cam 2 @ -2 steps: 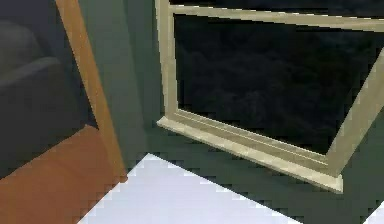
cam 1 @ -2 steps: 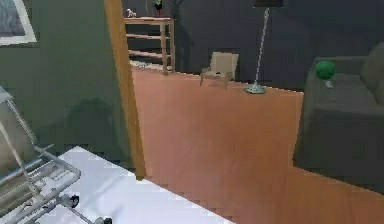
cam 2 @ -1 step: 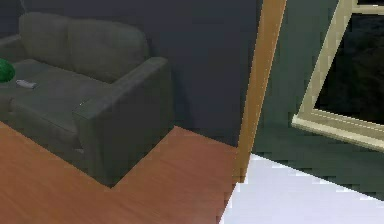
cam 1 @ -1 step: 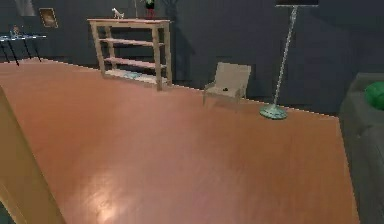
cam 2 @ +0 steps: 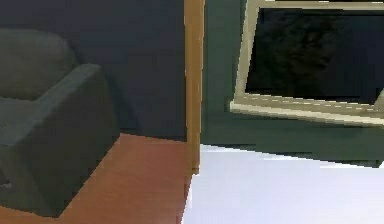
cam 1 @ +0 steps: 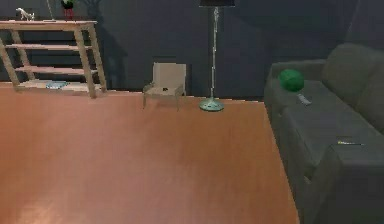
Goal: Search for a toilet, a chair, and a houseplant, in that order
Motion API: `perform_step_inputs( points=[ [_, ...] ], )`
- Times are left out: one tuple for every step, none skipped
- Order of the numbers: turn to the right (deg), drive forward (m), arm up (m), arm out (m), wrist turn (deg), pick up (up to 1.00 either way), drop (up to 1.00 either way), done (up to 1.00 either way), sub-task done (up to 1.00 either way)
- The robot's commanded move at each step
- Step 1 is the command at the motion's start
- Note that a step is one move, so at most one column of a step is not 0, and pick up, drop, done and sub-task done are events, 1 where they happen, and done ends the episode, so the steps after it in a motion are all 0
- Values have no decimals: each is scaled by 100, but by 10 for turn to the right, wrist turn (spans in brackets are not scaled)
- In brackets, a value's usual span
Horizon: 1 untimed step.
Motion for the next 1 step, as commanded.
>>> perform_step_inputs(
  points=[
    [0,5,0,0,0,0,0,0,0]
  ],
)
